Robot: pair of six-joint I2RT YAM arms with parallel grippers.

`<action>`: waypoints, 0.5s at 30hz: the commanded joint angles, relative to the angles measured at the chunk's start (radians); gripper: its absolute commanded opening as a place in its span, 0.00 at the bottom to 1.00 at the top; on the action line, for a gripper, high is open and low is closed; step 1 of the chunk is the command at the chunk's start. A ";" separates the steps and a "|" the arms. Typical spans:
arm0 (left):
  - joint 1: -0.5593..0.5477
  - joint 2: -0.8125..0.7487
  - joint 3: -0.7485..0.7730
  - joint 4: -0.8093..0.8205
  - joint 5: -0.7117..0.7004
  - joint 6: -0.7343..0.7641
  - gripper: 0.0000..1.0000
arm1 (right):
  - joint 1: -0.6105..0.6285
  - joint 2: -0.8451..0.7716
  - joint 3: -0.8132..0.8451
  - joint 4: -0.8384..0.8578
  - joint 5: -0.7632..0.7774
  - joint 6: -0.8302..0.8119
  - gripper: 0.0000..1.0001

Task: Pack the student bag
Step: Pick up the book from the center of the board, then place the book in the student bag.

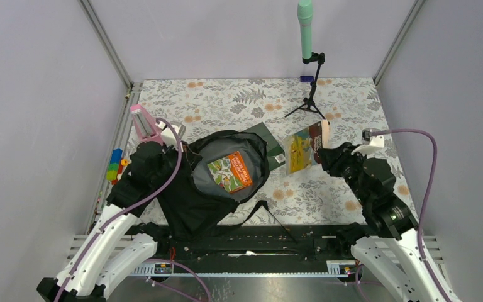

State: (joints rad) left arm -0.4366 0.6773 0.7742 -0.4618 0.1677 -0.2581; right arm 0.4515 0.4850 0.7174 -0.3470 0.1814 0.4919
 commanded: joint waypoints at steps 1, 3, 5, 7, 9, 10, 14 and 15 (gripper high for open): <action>-0.002 0.016 0.025 0.092 0.156 0.012 0.00 | 0.006 -0.021 0.139 0.104 -0.123 -0.011 0.00; -0.002 0.021 0.026 0.092 0.191 0.019 0.00 | 0.006 -0.004 0.159 0.105 -0.172 -0.008 0.00; -0.004 0.020 0.027 0.094 0.224 0.030 0.00 | 0.006 0.015 0.167 0.133 -0.246 0.001 0.00; -0.004 0.015 0.027 0.086 0.260 0.065 0.00 | 0.006 0.029 0.161 0.183 -0.318 0.020 0.00; -0.004 0.005 0.015 0.078 0.270 0.107 0.00 | 0.006 0.052 0.154 0.241 -0.394 0.044 0.00; -0.004 0.004 0.009 0.076 0.271 0.114 0.00 | 0.006 0.064 0.149 0.271 -0.430 0.060 0.00; -0.004 0.015 0.018 0.073 0.319 0.105 0.00 | 0.013 0.114 0.097 0.415 -0.528 0.141 0.00; -0.003 0.016 0.020 0.076 0.320 0.105 0.00 | 0.021 0.124 0.076 0.448 -0.539 0.157 0.00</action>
State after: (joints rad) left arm -0.4355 0.7063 0.7742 -0.4496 0.3649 -0.1711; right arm 0.4526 0.5873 0.8173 -0.2127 -0.2092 0.5484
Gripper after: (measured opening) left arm 0.033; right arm 0.328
